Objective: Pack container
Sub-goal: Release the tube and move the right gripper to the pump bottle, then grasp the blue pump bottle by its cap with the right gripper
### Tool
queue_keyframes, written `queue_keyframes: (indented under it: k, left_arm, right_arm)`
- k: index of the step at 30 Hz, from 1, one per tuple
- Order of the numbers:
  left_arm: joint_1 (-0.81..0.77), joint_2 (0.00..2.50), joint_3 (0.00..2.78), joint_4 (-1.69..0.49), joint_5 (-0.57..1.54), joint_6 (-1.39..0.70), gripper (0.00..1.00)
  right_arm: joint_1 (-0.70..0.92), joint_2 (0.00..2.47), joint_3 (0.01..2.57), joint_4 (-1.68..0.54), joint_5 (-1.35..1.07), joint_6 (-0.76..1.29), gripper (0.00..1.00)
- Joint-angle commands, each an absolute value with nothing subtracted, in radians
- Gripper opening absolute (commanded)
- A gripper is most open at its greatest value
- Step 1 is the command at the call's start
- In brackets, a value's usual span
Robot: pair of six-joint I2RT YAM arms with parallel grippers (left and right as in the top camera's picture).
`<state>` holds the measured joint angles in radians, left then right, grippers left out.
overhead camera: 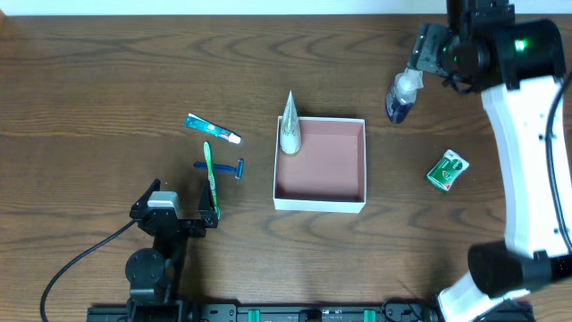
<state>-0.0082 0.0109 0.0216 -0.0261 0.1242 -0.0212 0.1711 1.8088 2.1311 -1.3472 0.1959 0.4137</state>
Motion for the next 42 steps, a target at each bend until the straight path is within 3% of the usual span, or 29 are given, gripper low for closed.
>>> queue_keyframes:
  k: [1, 19, 35, 42]
  left_arm:
    - [-0.005, 0.006, 0.004, -0.059, 0.139, -0.008, 0.98]
    - [-0.005, 0.006, 0.004, -0.059, 0.139, -0.008, 0.98]
    - [-0.005, 0.006, 0.004, -0.059, 0.139, -0.008, 0.98]
    - [-0.005, 0.006, 0.004, -0.059, 0.139, -0.008, 0.98]
  right_arm:
    - [0.144, 1.874, 2.122, -1.352, 0.123, 0.29, 0.77]
    - [0.114, 2.122, 2.122, -1.273, 0.123, 0.165, 0.74]
    - [0.091, 2.197, 2.113, -1.171, 0.096, 0.104, 0.5]
    - [0.092, 2.202, 2.112, -1.155, 0.062, 0.088, 0.26]
